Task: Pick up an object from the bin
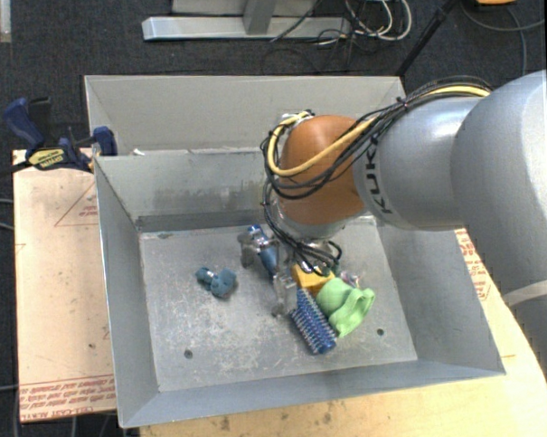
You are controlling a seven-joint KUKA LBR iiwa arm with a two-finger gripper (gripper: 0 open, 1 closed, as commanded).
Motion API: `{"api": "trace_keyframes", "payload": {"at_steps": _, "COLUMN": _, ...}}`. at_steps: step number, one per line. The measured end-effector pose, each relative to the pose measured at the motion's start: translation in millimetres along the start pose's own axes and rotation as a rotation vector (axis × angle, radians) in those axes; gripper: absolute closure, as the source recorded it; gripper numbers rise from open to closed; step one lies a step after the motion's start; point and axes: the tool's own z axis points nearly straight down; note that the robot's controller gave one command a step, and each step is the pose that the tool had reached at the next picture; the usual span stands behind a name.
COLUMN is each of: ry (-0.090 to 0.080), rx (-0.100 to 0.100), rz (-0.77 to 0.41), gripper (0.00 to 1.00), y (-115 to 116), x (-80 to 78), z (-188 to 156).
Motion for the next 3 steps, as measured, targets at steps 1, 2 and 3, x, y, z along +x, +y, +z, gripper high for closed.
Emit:
{"api": "trace_keyframes", "payload": {"at_steps": 1, "ry": 0.000, "rx": -0.002, "rz": -0.002, "gripper": 1.00, "y": 2, "x": -0.5, "z": 0}}
{"api": "trace_keyframes", "payload": {"at_steps": 2, "ry": -0.005, "rx": 0.000, "rz": 0.000, "gripper": 1.00, "y": 2, "x": -3.0, "z": -56}}
{"api": "trace_keyframes", "payload": {"at_steps": 3, "ry": -0.003, "rx": -0.001, "rz": 0.003, "gripper": 1.00, "y": 2, "x": -4.4, "z": -84}}
